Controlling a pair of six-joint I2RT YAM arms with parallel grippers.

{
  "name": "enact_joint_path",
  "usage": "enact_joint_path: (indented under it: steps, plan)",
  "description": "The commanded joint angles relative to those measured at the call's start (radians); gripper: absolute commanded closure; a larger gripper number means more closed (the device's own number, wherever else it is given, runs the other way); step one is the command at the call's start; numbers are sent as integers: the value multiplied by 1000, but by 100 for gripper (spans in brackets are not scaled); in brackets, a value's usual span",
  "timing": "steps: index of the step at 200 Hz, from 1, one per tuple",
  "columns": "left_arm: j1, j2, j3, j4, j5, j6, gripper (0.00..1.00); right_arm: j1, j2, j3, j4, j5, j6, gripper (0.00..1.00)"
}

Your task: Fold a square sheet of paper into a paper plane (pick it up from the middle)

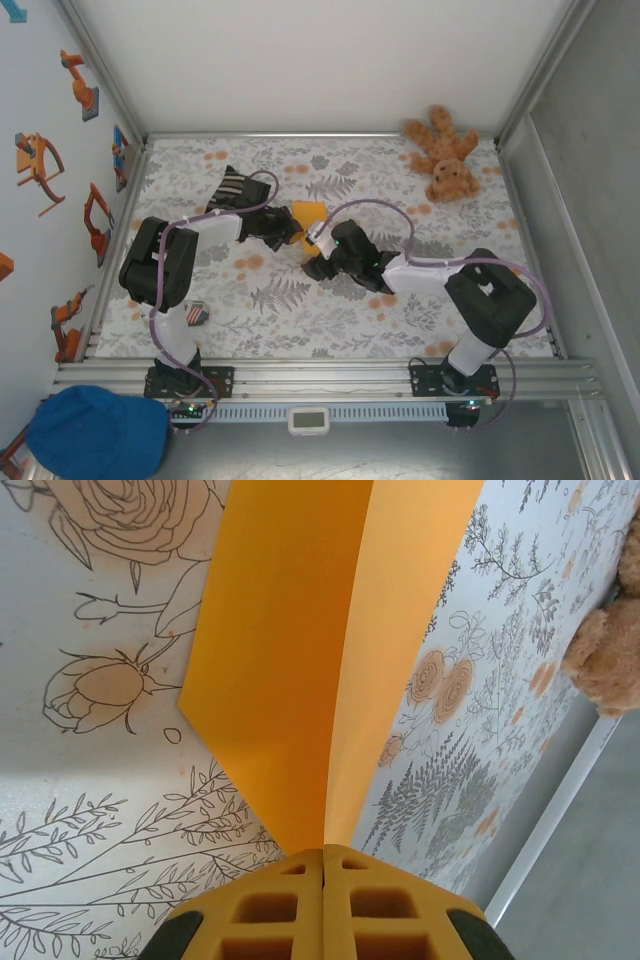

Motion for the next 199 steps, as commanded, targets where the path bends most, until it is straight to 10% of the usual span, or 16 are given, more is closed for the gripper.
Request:
enact_joint_path:
  steps: [1,59,162,199]
  plan:
    - [7,15,17,-25,13,-13,100,15,48,15,76,107,-127,34]
    - [7,24,18,-27,25,-15,100,16,132,24,181,206,-218,39]
    - [8,35,14,-37,27,-6,100,16,88,9,164,163,-201,77]
    - [17,8,8,-63,23,13,86,15,96,30,115,111,-181,96]
